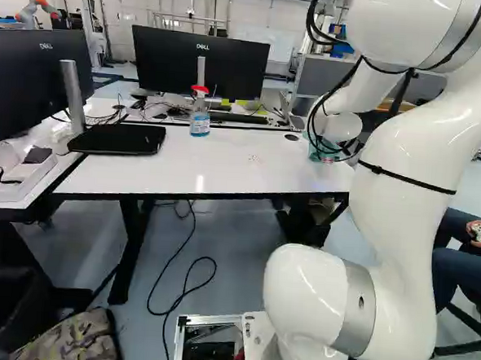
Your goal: Clean the table with the green towel
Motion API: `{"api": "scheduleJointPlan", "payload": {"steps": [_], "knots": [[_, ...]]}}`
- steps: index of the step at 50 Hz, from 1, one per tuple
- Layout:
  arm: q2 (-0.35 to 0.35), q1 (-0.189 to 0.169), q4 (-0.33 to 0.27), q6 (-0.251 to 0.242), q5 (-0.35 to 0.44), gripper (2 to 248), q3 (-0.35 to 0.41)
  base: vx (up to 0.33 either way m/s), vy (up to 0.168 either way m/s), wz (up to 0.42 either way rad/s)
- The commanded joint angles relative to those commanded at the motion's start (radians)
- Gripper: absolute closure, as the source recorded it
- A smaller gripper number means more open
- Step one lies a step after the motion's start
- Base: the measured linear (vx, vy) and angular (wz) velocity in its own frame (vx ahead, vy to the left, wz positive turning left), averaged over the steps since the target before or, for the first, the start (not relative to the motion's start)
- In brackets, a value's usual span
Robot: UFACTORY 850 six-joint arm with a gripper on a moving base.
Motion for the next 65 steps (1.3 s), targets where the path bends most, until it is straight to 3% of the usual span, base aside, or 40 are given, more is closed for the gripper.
{"api": "scheduleJointPlan", "payload": {"steps": [28,65], "knots": [[0.015,0.034,0.0,0.0,-0.068,209,-0.049,0.0,0.0,0.0],[-0.08,0.087,0.0,0.0,-0.087,209,-0.228,0.0,0.0,0.0]]}}
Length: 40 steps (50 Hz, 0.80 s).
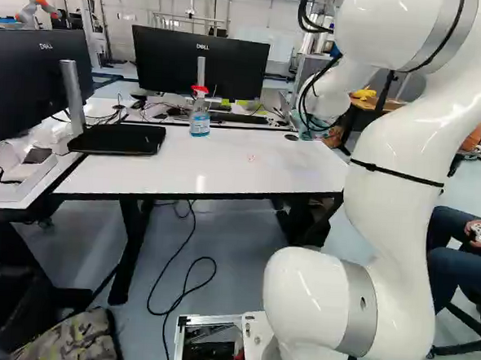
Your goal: Clean the table with the green towel
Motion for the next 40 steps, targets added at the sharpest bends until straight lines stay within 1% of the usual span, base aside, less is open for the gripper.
{"api": "scheduleJointPlan", "payload": {"steps": [17,40], "knots": [[-0.066,0.03,0.002,0.0,-0.018,209,-0.08,0.0,0.0,0.0],[-0.143,0.08,0.021,0.0,-0.092,209,-0.177,0.0,0.0,0.0]]}}
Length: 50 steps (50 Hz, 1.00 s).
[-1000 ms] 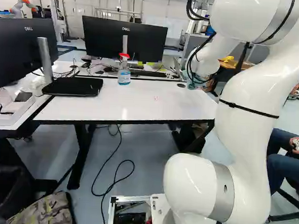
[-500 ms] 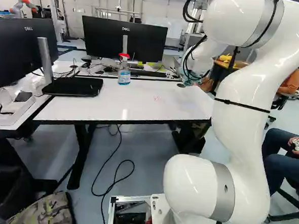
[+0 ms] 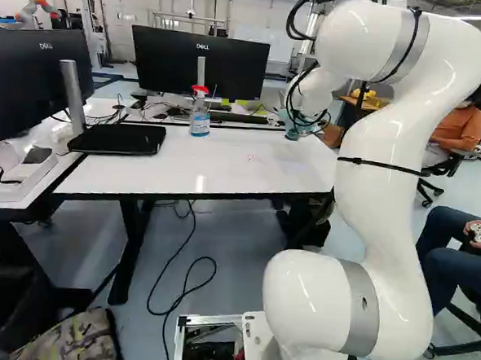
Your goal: Clean the table with the green towel
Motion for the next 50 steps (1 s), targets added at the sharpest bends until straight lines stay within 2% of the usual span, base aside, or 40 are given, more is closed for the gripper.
{"api": "scheduleJointPlan", "payload": {"steps": [50], "knots": [[-0.144,0.113,0.05,0.0,-0.17,209,-0.189,0.0,0.0,0.0]]}}
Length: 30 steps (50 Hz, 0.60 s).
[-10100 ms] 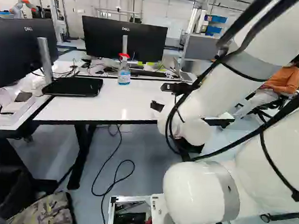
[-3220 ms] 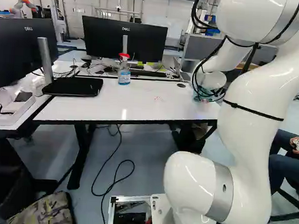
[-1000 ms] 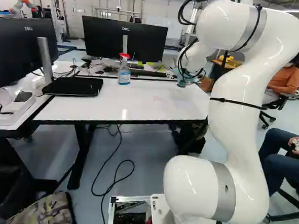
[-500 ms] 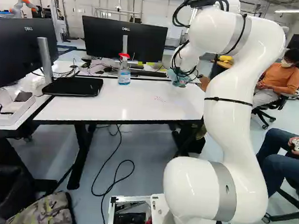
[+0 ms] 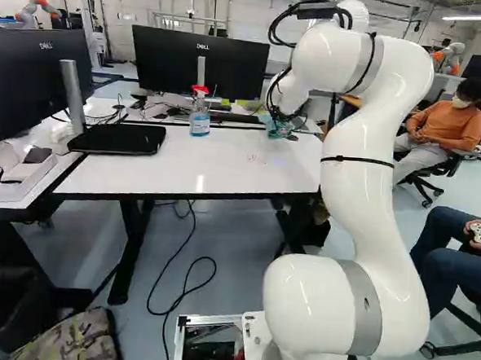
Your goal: Clean the table with the green towel
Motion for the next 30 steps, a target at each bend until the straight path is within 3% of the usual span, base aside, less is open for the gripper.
{"api": "scheduleJointPlan", "payload": {"steps": [15,30], "knots": [[-0.012,0.031,0.018,0.0,-0.011,209,-0.016,0.0,0.0,0.0],[-0.031,0.036,0.031,0.0,-0.01,209,-0.017,0.0,0.0,0.0]]}}
